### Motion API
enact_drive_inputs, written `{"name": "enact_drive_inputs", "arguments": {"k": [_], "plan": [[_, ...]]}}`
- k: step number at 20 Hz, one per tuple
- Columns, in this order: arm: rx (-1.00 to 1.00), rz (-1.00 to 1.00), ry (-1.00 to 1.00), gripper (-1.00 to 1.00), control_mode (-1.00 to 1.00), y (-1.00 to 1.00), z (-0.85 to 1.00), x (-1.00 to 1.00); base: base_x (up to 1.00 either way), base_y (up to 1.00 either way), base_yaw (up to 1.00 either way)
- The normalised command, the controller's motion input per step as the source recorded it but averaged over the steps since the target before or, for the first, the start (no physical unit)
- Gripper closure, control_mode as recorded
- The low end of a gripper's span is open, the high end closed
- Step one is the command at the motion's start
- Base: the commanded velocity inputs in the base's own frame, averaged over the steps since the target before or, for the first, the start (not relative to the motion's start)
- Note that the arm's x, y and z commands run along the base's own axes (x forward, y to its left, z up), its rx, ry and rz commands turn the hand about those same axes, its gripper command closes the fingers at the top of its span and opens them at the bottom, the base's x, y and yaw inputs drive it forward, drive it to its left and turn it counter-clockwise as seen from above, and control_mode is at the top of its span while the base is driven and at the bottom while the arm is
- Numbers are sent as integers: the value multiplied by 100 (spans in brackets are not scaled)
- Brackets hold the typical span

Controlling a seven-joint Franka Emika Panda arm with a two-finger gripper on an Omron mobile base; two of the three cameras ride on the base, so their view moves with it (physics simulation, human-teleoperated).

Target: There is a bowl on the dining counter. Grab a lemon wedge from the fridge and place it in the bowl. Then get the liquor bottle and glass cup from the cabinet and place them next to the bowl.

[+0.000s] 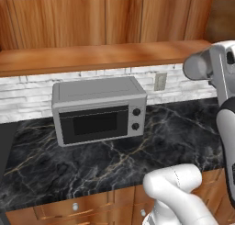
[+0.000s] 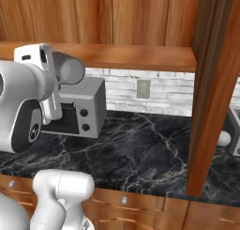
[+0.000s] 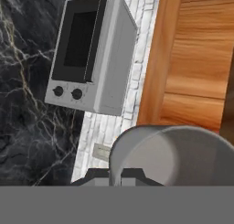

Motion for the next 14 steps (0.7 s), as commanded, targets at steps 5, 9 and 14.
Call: {"name": "enact_drive_inputs", "arguments": {"k": [5, 9, 14], "plan": [[0, 0, 13, 100, -100, 17, -20, -23, 0, 0, 0], [0, 0, 2, 100, 100, 15, -19, -29, -22, 8, 3], [0, 0, 0, 100, 100, 0, 0, 0, -98, 28, 34]]}}
